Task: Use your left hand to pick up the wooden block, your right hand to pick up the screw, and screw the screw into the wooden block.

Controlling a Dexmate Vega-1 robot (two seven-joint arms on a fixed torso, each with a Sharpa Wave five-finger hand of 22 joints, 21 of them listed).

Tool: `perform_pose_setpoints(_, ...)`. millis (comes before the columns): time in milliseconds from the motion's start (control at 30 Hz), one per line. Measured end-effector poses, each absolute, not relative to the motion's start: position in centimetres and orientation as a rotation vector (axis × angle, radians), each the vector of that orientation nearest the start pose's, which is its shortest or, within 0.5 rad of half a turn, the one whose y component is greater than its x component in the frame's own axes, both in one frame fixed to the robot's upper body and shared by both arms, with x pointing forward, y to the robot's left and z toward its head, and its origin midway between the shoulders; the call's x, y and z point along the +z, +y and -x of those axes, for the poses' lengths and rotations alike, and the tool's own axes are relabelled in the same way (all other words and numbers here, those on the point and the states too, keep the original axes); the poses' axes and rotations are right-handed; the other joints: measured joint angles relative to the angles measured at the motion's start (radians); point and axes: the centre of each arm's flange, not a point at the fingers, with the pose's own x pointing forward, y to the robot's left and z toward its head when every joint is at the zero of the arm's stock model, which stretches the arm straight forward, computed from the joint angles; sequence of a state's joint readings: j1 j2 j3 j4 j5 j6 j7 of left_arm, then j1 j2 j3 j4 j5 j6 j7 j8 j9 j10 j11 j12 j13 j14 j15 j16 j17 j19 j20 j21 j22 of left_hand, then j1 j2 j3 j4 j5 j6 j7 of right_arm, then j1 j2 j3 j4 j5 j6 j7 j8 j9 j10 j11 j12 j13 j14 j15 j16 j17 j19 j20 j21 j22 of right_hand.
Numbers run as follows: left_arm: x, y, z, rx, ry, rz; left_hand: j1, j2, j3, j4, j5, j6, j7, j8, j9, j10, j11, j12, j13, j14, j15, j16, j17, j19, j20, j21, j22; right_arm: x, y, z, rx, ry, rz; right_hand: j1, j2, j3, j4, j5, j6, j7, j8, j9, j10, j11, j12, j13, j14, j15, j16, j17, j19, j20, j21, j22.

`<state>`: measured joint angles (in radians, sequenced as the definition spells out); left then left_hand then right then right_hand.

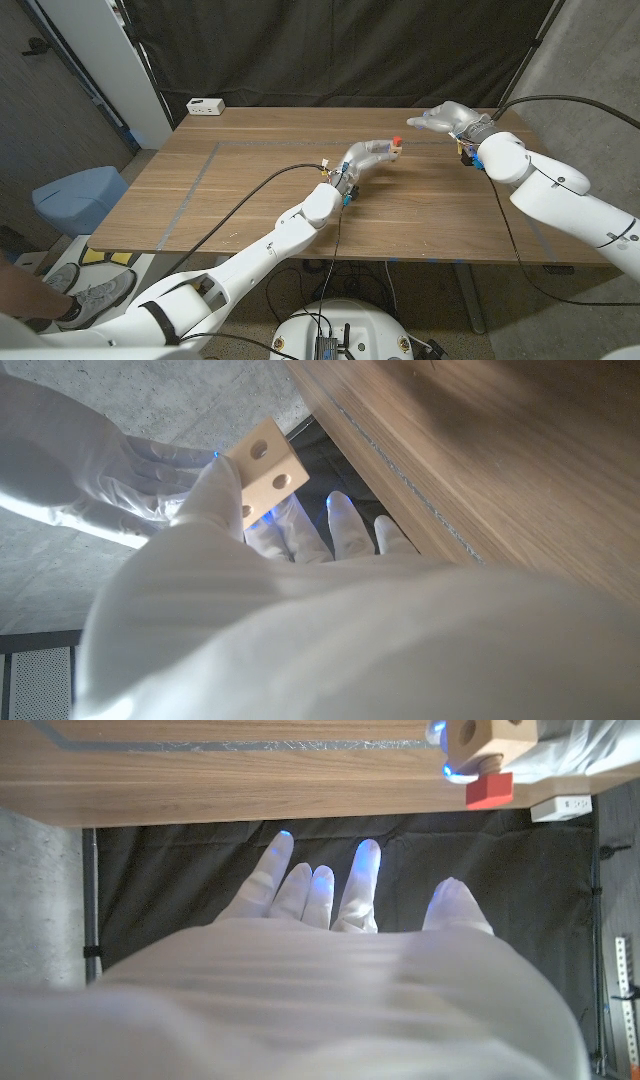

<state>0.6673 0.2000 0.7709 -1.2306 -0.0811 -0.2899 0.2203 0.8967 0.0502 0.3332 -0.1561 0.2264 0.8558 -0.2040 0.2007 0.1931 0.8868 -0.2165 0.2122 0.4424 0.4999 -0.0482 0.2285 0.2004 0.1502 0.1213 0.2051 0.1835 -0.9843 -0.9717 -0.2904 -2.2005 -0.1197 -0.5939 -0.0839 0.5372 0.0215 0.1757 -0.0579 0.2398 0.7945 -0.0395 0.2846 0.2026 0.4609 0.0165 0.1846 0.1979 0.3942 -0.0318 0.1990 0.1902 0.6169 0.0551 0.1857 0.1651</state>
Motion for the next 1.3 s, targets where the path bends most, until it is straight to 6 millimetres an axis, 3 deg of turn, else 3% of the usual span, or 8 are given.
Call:
perform_pose_setpoints(233,-3.3,0.5,-62.5,-0.409,-0.742,-0.361,0.000,0.000,0.000,0.000,0.003,0.000,0.000,0.000,0.000,-0.003,0.000,0.000,0.000,0.000,0.000,0.000,0.000,0.000,0.000,0.000,0.000,6.6,-28.3,-51.0,-0.179,-0.541,0.931,-0.004,0.004,0.000,0.000,-0.008,-0.011,0.000,-0.008,0.000,0.000,0.011,0.000,0.000,0.004,0.007,0.000,0.003,-0.010,0.021,0.000,0.000)
perform_pose_setpoints(533,-3.5,0.4,-62.4,-0.412,-0.738,-0.356,0.000,0.000,0.000,0.000,0.003,0.000,0.000,0.000,0.000,0.003,-0.001,-0.002,0.001,0.000,0.000,0.000,0.000,0.000,0.000,0.000,0.000,4.9,-28.5,-51.2,-0.194,-0.559,0.763,-0.004,0.004,0.000,-0.008,-0.019,-0.020,0.002,-0.015,0.001,0.003,0.025,0.004,0.000,0.006,0.024,0.000,0.003,-0.015,0.026,0.000,0.000)
perform_pose_setpoints(833,-3.8,0.3,-62.4,-0.425,-0.736,-0.354,0.000,0.000,0.000,0.000,0.003,0.000,0.000,0.000,0.000,0.003,-0.001,-0.004,0.000,0.000,0.000,0.000,0.000,0.000,0.000,0.000,0.000,2.9,-28.9,-52.0,-0.193,-0.549,0.609,-0.010,0.024,0.000,-0.008,-0.037,-0.079,0.028,-0.046,0.005,-0.051,0.064,0.000,0.000,-0.044,0.087,0.000,0.008,-0.052,0.073,-0.005,0.000)
perform_pose_setpoints(1000,-3.8,0.2,-62.8,-0.432,-0.733,-0.358,0.000,0.000,0.000,0.000,0.003,0.000,0.000,0.000,0.000,0.003,-0.001,-0.004,0.000,0.000,0.000,0.000,0.000,0.000,0.000,0.000,0.000,2.1,-28.8,-52.3,-0.157,-0.582,0.485,-0.014,0.028,0.000,-0.014,-0.044,-0.122,0.025,-0.066,0.005,-0.089,0.077,-0.004,0.000,-0.077,0.109,-0.008,0.008,-0.074,0.061,-0.005,0.004)
perform_pose_setpoints(1167,-3.8,0.1,-62.9,-0.437,-0.734,-0.360,0.000,0.000,0.000,0.000,0.003,0.000,0.000,0.000,0.000,0.002,-0.001,-0.006,0.000,0.000,0.000,0.000,0.000,0.000,0.000,0.000,0.000,1.2,-28.9,-53.0,-0.128,-0.598,0.405,-0.024,0.038,0.001,-0.016,-0.045,-0.139,0.022,-0.073,0.009,-0.132,0.084,-0.004,0.000,-0.135,0.116,-0.018,0.008,-0.132,0.049,-0.012,0.005)
perform_pose_setpoints(1300,-3.7,0.1,-63.2,-0.440,-0.732,-0.362,0.000,0.000,0.000,0.000,0.003,0.000,0.000,0.000,0.000,0.002,-0.001,-0.008,0.000,0.000,0.000,0.000,0.000,0.000,0.000,0.000,0.000,1.0,-28.7,-53.2,-0.081,-0.639,0.330,-0.031,0.045,-0.003,-0.020,-0.045,-0.170,0.027,-0.081,0.009,-0.189,0.087,-0.004,0.000,-0.201,0.135,-0.020,0.008,-0.225,0.046,-0.017,0.002)
